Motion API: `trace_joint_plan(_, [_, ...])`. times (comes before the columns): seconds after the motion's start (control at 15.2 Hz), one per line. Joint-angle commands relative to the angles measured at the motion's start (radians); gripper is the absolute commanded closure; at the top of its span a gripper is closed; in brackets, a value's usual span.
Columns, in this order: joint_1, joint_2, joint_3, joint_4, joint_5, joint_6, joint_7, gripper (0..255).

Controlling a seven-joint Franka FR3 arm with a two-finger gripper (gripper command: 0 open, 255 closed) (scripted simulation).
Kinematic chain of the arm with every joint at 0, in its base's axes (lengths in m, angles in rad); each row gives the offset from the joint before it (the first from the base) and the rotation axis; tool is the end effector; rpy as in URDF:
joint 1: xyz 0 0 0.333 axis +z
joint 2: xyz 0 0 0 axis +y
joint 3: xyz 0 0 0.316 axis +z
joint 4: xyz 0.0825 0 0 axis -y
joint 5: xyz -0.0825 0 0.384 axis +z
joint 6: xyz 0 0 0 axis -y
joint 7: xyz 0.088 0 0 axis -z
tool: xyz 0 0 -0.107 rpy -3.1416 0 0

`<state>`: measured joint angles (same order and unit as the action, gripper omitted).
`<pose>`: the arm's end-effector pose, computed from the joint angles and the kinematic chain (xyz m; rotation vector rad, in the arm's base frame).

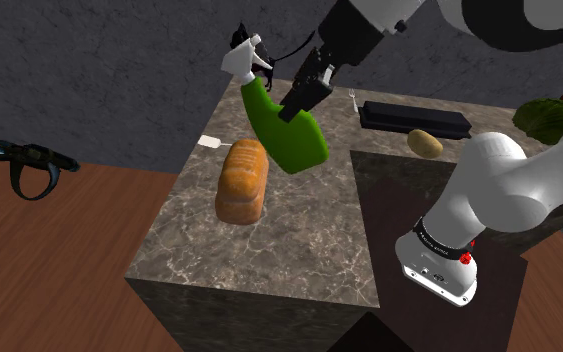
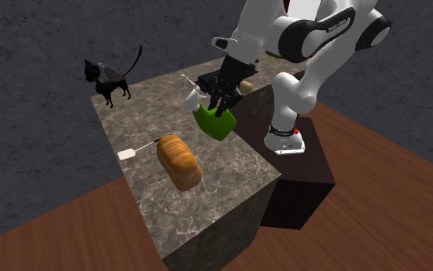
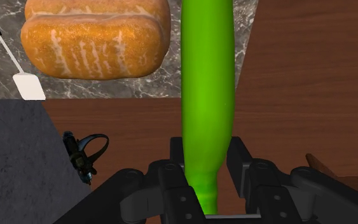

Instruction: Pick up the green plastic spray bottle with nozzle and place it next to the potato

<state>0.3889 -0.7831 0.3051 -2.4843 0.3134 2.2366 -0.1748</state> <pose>0.2618 0.2605 0.5850 -2.6861 -0.9964 -0.7133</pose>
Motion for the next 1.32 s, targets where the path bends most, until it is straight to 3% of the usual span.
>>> trace_joint_plan(0.0, [-0.004,0.003,-0.003,0.03,-0.006,-0.028,0.005,255])
trace_joint_plan(0.33, [-0.012,0.01,-0.012,0.098,-0.019,-0.086,0.011,255])
trace_joint_plan(0.79, [-0.003,-0.218,-0.164,-0.036,-0.05,-0.209,-0.098,255])
trace_joint_plan(1.25, [-0.037,-0.418,-0.325,-0.108,-0.133,-0.362,-0.208,255])
